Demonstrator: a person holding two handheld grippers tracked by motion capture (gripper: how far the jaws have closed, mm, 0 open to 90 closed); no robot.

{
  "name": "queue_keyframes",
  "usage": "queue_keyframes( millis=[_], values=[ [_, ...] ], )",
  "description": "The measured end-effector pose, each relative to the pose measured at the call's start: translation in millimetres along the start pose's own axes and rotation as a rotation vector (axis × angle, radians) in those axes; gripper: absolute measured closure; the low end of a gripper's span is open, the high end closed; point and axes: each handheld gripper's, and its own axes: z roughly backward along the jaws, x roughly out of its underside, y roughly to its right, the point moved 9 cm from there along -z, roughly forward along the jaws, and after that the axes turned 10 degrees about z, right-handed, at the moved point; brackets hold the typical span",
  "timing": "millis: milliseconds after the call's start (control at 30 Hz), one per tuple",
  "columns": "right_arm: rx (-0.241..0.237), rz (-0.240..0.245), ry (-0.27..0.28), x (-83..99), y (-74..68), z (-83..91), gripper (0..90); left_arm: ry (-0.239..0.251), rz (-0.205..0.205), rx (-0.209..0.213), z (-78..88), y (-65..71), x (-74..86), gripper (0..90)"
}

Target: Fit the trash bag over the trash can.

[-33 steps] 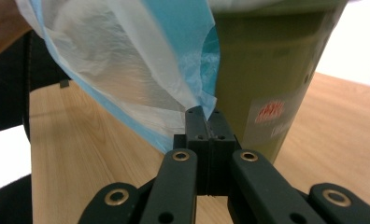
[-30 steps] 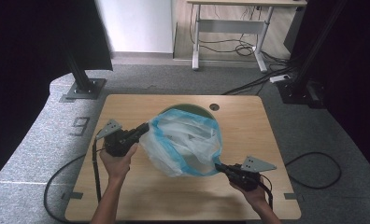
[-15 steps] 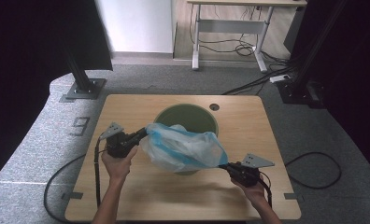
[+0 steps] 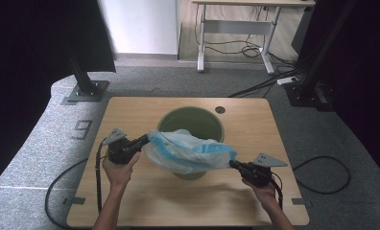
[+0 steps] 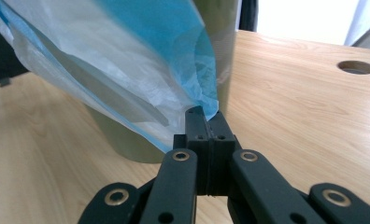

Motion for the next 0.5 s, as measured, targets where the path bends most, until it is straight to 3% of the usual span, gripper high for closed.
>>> queue_keyframes(
  millis=[400,500],
  values=[
    [0.043,-0.017,-0.015,-1.4,17.1,-5.5,88.7,-0.007,-0.001,0.005,-1.5,3.0,1.4,89.5],
    [0.06,-0.003,0.012,-6.5,14.5,0.9,75.6,-0.006,-0.003,0.006,0.0,3.7,1.7,89.5]
  ],
)
